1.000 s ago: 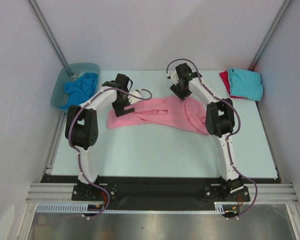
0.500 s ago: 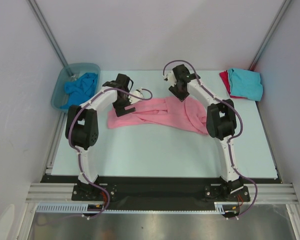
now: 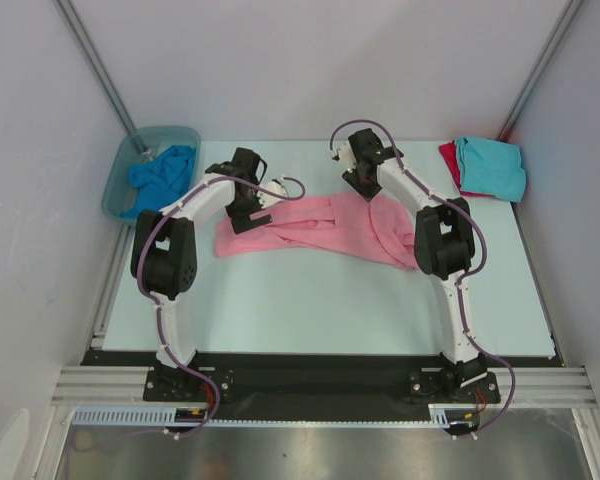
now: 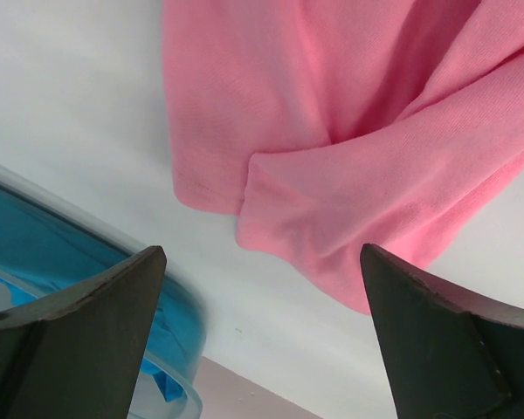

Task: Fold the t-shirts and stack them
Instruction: Flatten the tshirt out

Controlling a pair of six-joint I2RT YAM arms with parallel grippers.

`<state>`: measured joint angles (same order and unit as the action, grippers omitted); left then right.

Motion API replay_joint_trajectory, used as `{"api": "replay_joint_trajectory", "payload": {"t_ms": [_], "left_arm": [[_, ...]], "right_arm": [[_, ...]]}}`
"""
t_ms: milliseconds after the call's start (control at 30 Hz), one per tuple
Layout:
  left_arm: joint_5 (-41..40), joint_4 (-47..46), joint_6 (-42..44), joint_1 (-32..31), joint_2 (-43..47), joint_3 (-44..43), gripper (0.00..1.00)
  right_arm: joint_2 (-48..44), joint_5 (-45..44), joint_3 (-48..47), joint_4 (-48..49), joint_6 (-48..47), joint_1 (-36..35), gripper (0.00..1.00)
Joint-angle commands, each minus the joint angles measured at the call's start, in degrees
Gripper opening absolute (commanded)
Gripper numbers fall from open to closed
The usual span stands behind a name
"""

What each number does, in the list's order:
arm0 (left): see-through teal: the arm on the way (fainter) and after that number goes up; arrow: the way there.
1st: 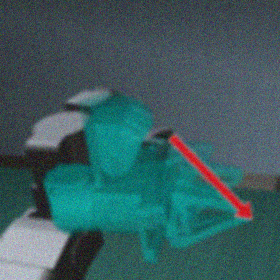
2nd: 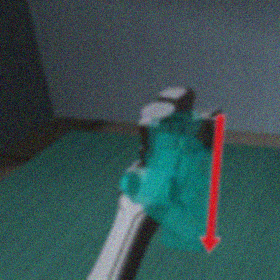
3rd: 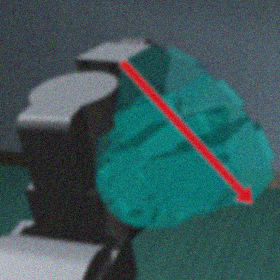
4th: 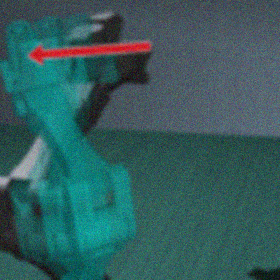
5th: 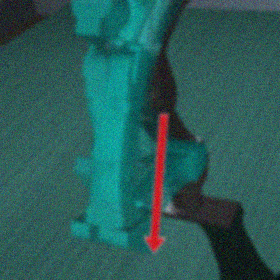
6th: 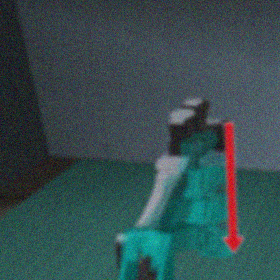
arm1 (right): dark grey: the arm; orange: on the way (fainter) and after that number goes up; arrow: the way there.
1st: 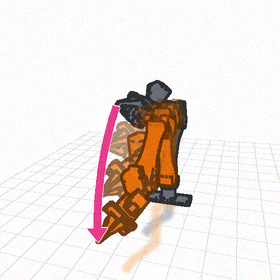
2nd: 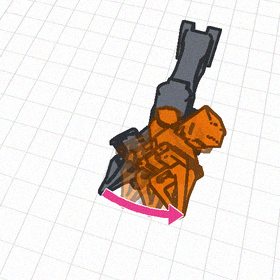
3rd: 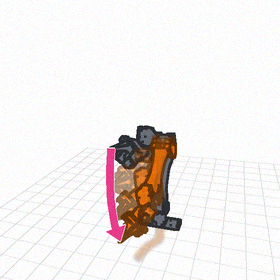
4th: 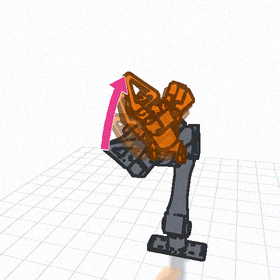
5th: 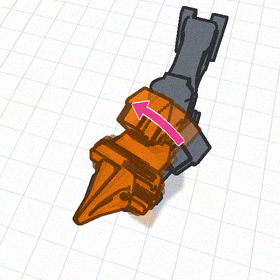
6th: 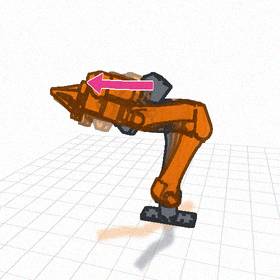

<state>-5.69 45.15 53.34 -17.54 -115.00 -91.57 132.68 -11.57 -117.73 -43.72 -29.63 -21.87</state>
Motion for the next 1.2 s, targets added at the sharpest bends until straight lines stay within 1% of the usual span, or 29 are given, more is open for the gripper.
{"api": "replay_joint_trajectory", "payload": {"t_ms": [0,167,267,300,367,667,767,833,867,900,933,1067,1167], "left_arm": [[0.95,-1.29,-1.22,-0.48,3.11,1.04,1.0],[0.77,-1.73,-1.05,-0.48,3.29,1.39,1.0],[0.77,-1.9,-1.13,-0.48,3.29,1.39,1.0],[0.77,-1.9,-1.05,-0.48,3.2,1.31,1.0],[0.77,-1.99,-1.13,-0.48,3.38,1.31,1.0],[0.77,-2.16,-0.87,-0.48,3.47,0.95,1.0],[0.68,-1.99,-0.78,-0.48,3.47,0.96,1.0],[0.77,-2.08,-0.87,-0.56,3.38,0.87,1.0],[0.77,-1.99,-0.87,-0.57,3.38,0.87,1.0],[0.77,-1.99,-0.96,-0.57,3.47,0.78,1.0],[0.77,-1.99,-0.96,-0.57,3.47,0.78,1.0],[0.42,-2.25,-1.22,-0.65,3.55,0.78,1.0],[0.51,-3.39,-1.83,-0.65,4.08,0.87,1.0]], "right_arm": [[-0.94,-0.56,-0.66,1.19,-0.34,0.07,0.44],[-0.58,-0.03,-0.66,1.01,-0.34,-0.1,0.44],[-0.15,0.15,-0.66,0.84,-0.52,-0.19,0.4],[-0.06,0.32,-0.57,0.66,-0.52,-0.19,0.36],[0.21,0.41,-0.57,0.48,-0.61,-0.28,0.33],[0.47,0.67,0.31,0.13,-0.43,-0.37,0.31],[0.47,0.94,0.57,0.04,-0.69,-0.54,0.27],[0.47,1.03,0.84,-0.04,-0.7,-0.54,0.21],[0.38,1.11,0.92,-0.22,-0.78,-0.54,0.17],[0.38,1.11,1.01,-0.13,-0.78,-0.54,0.07],[0.3,1.11,1.01,-0.13,-0.78,-0.46,0.01],[-0.75,-0.55,0.4,1.09,-1.75,-0.54,0.0],[-2.77,-3.89,-2.14,3.03,-4.11,-0.46,0.0]]}}
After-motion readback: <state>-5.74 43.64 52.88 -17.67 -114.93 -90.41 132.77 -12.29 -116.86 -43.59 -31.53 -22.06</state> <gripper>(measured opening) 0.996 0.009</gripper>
